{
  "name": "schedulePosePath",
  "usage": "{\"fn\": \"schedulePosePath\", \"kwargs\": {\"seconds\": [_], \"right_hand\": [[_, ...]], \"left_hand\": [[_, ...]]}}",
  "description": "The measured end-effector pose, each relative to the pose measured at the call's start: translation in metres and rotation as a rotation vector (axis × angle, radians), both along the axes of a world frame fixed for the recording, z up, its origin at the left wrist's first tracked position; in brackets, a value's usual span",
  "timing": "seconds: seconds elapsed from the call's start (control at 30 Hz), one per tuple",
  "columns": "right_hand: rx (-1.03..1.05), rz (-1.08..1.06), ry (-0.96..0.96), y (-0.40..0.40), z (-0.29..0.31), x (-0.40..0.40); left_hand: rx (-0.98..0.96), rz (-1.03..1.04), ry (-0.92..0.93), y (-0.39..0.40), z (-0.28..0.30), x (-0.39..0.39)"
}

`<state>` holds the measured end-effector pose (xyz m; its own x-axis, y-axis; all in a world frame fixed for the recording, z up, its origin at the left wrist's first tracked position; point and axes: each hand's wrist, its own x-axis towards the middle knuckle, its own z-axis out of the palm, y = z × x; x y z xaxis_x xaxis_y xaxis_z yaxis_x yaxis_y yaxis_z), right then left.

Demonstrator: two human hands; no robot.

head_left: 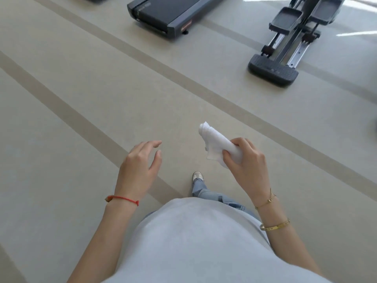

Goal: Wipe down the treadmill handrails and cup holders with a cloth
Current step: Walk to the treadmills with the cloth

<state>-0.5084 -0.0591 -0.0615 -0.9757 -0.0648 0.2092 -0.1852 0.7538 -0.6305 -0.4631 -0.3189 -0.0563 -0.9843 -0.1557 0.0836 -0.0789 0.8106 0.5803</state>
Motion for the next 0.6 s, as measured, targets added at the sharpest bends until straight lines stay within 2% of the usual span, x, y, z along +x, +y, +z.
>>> {"fn": "schedulePosePath", "kwargs": {"seconds": [0.3, 0.6], "right_hand": [[0.003, -0.006, 0.033, 0.007, 0.016, -0.208], [-0.006, -0.012, 0.023, -0.012, -0.005, -0.381]], "left_hand": [[-0.015, 0.0, 0.064, 0.006, 0.018, -0.211], [-0.005, -0.036, 0.035, -0.011, -0.001, -0.387]]}}
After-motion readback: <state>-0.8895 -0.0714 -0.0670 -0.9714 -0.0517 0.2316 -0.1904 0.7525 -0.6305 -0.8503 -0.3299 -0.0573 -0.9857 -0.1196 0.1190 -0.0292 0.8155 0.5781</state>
